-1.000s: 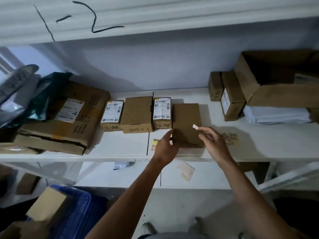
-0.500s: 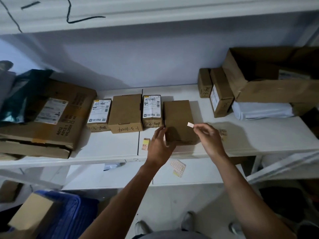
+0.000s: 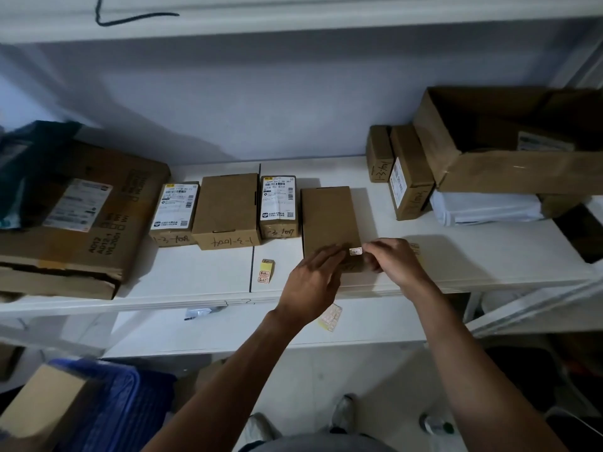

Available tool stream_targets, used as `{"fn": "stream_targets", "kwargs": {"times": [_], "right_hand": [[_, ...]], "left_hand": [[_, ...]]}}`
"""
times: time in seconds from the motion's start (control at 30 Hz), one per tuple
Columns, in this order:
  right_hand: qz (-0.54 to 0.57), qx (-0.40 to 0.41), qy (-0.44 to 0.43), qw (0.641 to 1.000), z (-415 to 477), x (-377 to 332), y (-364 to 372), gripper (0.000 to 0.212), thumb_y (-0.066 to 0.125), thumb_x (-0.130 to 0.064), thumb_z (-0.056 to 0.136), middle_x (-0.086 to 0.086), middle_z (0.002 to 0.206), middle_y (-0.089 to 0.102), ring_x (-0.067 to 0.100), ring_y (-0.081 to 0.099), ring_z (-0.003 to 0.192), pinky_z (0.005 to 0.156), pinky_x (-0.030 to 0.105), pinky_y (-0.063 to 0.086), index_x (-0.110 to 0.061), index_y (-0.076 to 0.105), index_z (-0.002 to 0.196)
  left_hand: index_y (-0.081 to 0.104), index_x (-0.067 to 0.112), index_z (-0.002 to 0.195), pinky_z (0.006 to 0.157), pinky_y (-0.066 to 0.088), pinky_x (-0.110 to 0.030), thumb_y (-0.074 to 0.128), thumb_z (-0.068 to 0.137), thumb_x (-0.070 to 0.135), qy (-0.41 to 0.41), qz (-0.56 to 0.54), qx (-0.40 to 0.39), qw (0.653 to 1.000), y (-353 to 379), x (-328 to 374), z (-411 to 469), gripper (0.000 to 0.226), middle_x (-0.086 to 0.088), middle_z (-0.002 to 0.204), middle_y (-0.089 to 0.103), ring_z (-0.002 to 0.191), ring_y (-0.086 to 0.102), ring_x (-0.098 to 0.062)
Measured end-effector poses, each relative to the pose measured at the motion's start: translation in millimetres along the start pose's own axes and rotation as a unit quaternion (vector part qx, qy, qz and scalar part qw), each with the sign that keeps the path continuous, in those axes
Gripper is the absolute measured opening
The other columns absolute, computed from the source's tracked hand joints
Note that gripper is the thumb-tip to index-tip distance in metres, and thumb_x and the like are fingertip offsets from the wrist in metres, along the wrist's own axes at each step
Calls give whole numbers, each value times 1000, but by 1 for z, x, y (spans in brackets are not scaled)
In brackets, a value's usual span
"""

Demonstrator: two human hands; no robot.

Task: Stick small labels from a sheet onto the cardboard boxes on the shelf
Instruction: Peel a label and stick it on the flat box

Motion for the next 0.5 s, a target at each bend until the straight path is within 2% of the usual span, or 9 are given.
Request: {"fn": "stream_targets", "kwargs": {"times": [0.17,0.37,0.5], "right_hand": [[2,-10,12,1000,2,1,-5,21,63,-10,93,10,68,65,18,55,58,53,22,46,8,73,86],[-5,-26,17,1000,0,1,-5,20,65,-12,91,8,67,67,15,55,55,60,28,46,-5,74,76],[2,-32,19,999,-2,2,-5,18,67,-13,89,7,67,68,15,56,54,62,29,47,-4,75,76]], "left_hand": [[58,10,138,111,43,-33,59,91,9,14,17,-23,999,18,-6,-8,46,-5,144,58,137,48,-21],[48,10,146,120,29,-43,56,92,17,12,45,-24,999,25,-8,-14,55,-8,157,41,148,34,-23],[51,11,143,120,29,-45,58,93,29,-70,34,12,997,19,-24,-18,53,-9,158,39,148,34,-24]]}}
Point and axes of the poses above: each hand's wrist, its own z-axis towards the middle knuckle, its own y-axis out of the palm, x = y × z, the point moved 8 cm from there along z, towards the middle knuckle
